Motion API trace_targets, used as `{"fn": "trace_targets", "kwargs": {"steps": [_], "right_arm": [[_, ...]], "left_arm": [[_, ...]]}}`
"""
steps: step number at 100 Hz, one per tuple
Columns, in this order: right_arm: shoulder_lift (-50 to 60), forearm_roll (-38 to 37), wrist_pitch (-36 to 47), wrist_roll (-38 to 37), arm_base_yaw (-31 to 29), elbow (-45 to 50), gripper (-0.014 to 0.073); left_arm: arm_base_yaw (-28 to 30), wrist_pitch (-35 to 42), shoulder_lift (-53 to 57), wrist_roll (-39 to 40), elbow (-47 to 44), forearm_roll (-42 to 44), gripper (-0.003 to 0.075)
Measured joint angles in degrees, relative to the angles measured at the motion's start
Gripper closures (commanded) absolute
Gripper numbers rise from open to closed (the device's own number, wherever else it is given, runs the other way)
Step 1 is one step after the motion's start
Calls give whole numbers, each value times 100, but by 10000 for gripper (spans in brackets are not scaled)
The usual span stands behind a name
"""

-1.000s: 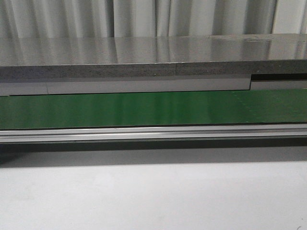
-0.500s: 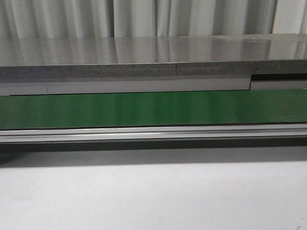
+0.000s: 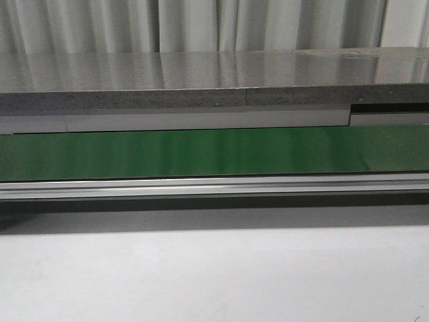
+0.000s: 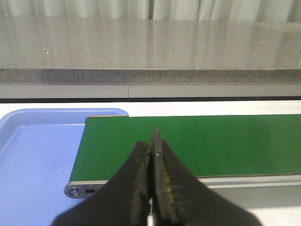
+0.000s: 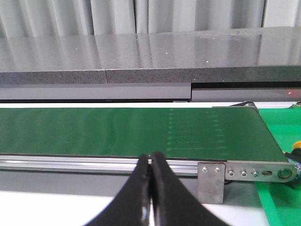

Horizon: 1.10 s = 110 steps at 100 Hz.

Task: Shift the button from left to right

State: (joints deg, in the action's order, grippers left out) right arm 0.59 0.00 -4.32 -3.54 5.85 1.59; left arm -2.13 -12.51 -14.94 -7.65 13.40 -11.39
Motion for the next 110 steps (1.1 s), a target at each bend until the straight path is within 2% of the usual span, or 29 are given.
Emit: {"fn": "trace_targets", "kwargs": {"steps": [41,65,110], "right_arm": [[0,0,0,-10,0,0,662],[0,0,0,-10,0,0,662],[0,0,0,-10,0,0,662]], "left_arm": [[0,0,0,39,-49,69,741],[0,29,242,1022,-84,1070,741],[0,614,1505,1590,-1334,1382,741]]}}
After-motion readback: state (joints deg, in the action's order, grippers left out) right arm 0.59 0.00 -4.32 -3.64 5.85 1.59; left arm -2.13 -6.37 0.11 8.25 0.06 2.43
